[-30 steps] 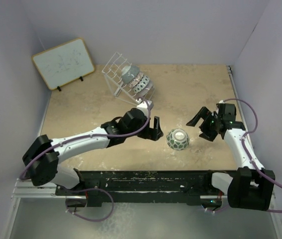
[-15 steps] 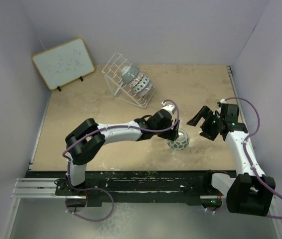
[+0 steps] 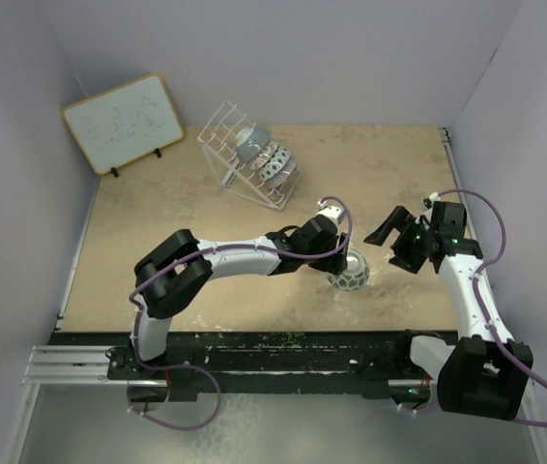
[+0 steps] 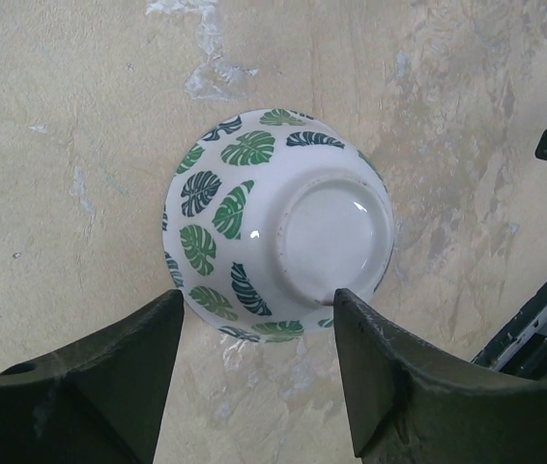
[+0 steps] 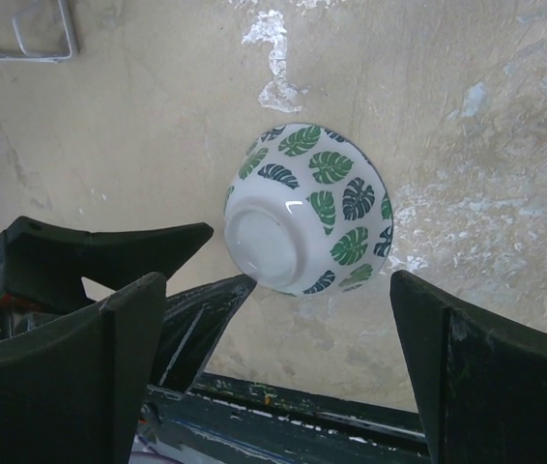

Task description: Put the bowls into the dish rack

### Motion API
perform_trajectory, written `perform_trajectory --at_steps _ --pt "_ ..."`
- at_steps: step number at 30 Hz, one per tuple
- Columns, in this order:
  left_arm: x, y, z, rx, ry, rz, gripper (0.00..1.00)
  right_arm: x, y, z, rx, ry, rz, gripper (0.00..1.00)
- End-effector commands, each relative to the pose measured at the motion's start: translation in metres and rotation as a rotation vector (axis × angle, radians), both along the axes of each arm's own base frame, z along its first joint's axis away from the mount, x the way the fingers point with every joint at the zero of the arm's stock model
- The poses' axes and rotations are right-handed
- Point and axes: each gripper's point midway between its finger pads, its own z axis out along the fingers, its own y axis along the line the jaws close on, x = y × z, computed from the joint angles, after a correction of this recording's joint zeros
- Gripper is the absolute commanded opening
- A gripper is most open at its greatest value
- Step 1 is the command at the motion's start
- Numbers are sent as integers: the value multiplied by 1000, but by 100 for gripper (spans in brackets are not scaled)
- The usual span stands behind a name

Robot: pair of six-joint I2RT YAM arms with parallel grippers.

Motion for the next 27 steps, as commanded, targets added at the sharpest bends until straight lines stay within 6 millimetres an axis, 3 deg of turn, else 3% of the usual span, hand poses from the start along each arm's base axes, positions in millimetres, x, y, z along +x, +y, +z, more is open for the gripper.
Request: perform_trajectory --at_steps 1,4,8,10,19,24,27 --pt "12 -14 10 -44 -47 6 68 3 0 14 -1 -48 27 100" --pt "14 -13 5 -42 -39 28 72 2 0 13 0 -48 29 100" --pt "12 -11 -10 -42 -13 44 55 0 -2 8 -3 -35 28 100" --pt "11 -7 -15 -38 -8 54 51 -2 -4 7 -6 -34 25 100" --pt "12 10 -13 -47 -19 77 15 -4 0 2 28 -28 26 100" --pt "11 27 -25 -75 13 103 11 -5 -2 -3 24 -17 18 100" --pt "12 34 -22 -99 4 116 11 -1 -4 -4 13 -22 12 100"
